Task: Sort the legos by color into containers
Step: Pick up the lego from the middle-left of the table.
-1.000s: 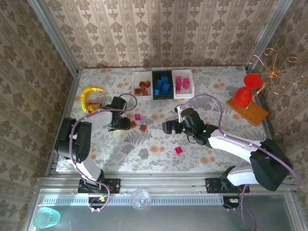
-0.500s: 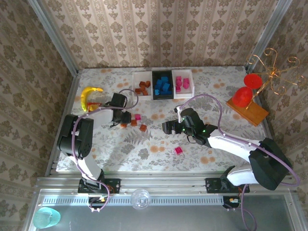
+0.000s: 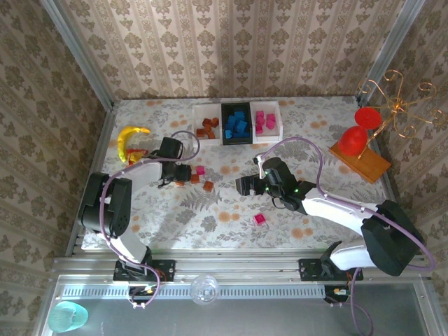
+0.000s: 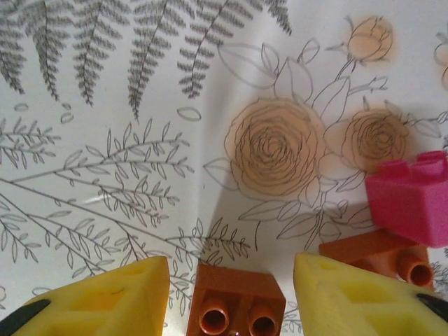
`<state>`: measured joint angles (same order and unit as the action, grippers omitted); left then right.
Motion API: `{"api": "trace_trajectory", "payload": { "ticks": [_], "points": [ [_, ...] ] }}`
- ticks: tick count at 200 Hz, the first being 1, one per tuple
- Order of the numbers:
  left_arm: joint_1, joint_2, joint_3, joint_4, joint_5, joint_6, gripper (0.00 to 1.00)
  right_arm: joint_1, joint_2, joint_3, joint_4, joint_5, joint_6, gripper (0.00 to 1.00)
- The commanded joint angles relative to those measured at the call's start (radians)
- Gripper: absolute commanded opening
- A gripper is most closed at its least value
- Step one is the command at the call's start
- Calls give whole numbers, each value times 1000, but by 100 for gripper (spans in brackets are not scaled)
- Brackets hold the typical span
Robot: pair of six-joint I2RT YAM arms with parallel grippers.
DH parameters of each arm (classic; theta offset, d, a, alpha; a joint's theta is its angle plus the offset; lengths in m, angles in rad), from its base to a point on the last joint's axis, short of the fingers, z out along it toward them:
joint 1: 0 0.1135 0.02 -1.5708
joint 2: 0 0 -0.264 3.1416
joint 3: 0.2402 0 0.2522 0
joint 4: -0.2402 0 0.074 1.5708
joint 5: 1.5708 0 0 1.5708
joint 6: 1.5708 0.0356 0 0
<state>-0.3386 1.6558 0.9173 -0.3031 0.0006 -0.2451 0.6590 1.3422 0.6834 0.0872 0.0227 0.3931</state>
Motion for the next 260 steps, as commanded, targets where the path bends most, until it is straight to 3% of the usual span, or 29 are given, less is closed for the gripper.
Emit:
{"api": "trace_trajectory", "payload": {
  "ticks": [1, 196, 222, 260],
  "points": [
    [6, -13, -7, -48, 11, 3, 53, 5, 2, 18, 10, 4, -2, 100],
    [6, 30, -9, -48, 22, 4, 44, 6, 15, 18, 20, -5, 1, 100],
    [3, -28, -22, -27, 14, -12, 38, 7, 10, 18, 16, -4, 1, 100],
    [-30, -194, -35, 133, 25, -61, 34, 5, 11, 16, 36, 3, 12, 100]
  ]
}}
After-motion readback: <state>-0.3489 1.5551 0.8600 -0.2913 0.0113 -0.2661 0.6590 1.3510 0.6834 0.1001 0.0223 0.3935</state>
